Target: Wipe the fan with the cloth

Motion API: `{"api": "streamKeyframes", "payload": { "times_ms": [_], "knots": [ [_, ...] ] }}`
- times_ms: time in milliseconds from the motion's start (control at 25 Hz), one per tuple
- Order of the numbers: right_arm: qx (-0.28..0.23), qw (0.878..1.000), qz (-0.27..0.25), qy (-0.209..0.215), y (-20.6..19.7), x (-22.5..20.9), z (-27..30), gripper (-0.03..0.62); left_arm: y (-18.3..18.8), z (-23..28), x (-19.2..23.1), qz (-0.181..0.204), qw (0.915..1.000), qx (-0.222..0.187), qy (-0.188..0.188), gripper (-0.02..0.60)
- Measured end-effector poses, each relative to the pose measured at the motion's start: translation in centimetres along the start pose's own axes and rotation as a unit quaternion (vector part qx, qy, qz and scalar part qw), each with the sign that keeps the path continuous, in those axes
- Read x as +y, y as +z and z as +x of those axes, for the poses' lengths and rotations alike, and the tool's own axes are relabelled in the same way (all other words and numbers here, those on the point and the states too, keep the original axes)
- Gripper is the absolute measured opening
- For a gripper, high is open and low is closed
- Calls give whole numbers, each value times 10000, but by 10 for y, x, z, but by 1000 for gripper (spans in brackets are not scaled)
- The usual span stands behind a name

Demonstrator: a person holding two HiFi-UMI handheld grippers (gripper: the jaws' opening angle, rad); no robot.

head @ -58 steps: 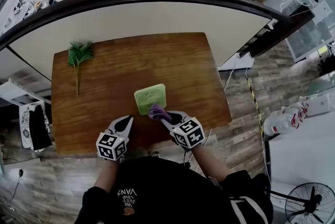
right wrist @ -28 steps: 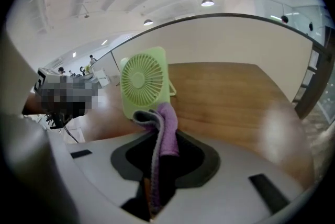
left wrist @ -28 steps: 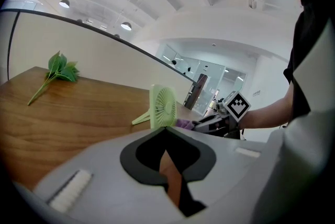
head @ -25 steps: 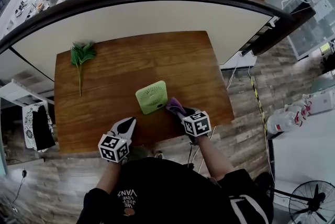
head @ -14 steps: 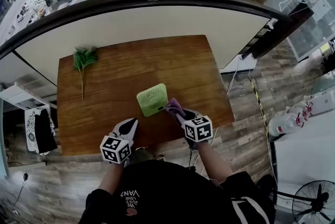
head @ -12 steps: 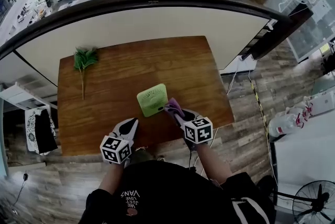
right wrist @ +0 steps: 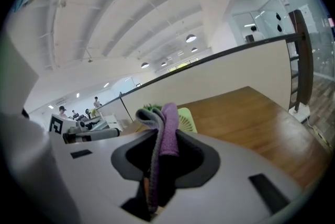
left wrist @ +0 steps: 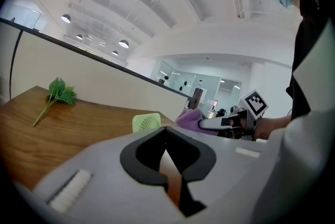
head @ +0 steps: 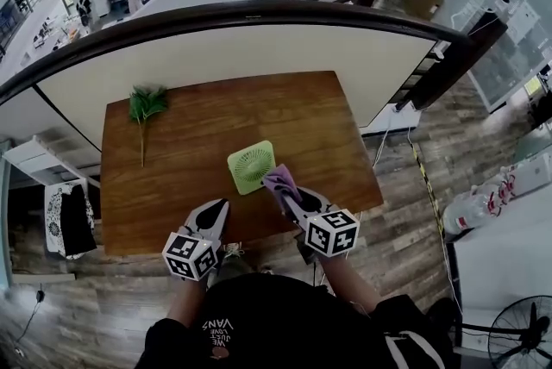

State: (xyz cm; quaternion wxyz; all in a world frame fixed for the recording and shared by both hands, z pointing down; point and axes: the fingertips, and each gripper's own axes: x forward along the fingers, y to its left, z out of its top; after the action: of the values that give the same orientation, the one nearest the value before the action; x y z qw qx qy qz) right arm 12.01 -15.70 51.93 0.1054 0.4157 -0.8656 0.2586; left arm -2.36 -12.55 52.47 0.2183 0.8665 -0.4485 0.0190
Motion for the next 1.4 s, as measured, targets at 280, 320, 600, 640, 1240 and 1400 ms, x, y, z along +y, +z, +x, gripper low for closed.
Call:
{"api": "streamKeyframes", "payload": {
  "times_ms": [280,320,600,640,1240,1400],
  "knots": [
    [-331,9992,133,192,8,21,-29,100,14,-20,-20,106,9998,-147,-38,11],
    [-357,9991,124,206,9,23,-33,101,15,-22,-24,107,9998,-168,-45,11],
    [-450,9985,177,274,5,26,-56,100,18,-33,-46,206,9994,-262,-2,11],
    [-451,9984,180,281,3,26,-59,100,18,-36,-47,189,9994,-285,34,11],
    [-391,9983,52,429,-10,36,-72,100,7,-49,-61,84,9990,-381,238,11],
    [-399,9981,24,473,-9,40,-72,100,7,-54,-60,72,9987,-405,297,12]
  ]
}}
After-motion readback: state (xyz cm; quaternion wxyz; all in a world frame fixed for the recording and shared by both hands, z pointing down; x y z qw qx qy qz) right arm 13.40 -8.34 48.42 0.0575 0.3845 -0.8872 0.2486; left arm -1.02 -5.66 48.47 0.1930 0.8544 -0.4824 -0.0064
